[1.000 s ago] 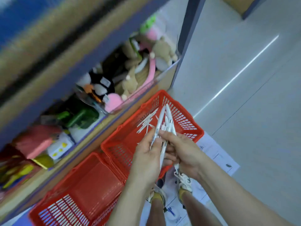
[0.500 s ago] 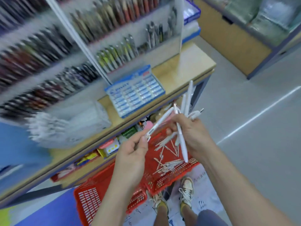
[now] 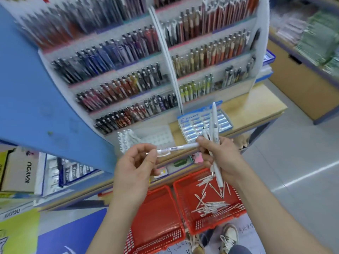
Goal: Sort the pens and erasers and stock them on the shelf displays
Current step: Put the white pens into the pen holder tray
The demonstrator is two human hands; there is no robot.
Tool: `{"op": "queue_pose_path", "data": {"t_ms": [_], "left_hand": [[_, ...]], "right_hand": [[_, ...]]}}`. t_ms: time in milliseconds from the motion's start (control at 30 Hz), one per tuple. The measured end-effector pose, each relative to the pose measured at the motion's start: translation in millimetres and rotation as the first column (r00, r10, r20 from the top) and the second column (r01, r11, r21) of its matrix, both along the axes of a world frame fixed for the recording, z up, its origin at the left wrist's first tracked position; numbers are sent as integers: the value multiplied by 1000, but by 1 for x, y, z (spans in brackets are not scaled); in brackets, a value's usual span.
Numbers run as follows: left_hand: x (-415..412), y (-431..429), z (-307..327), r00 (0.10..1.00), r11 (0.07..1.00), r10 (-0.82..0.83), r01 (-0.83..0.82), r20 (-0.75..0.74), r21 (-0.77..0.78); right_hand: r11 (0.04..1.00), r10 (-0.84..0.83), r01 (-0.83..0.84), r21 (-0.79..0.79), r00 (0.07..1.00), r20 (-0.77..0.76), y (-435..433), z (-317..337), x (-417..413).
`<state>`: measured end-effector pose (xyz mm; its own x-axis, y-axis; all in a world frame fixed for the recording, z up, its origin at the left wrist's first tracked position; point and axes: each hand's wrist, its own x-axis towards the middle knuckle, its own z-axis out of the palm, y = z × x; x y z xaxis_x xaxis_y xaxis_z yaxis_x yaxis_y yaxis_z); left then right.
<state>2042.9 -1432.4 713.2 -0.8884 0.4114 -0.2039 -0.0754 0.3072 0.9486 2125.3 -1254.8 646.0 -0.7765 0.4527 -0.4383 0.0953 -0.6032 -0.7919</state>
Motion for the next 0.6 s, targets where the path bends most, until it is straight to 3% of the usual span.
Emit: {"op": "queue_pose_path", "data": {"t_ms": [233,433,600], "left_hand": [[-48,-23,7,999,998,43,-44,-8,-48],[-90,-31,16,926,955,42,-148,-376,-257],[-109,-30,0,847,849,-138,-165,-513,-501]], "right_hand": [[990,98,-103,96,994,51,-25,-4,-35],[945,47,-118,305,972,231,-18,-23,-63],[772,8,-256,581,919,395,-2,-46,-79]]}}
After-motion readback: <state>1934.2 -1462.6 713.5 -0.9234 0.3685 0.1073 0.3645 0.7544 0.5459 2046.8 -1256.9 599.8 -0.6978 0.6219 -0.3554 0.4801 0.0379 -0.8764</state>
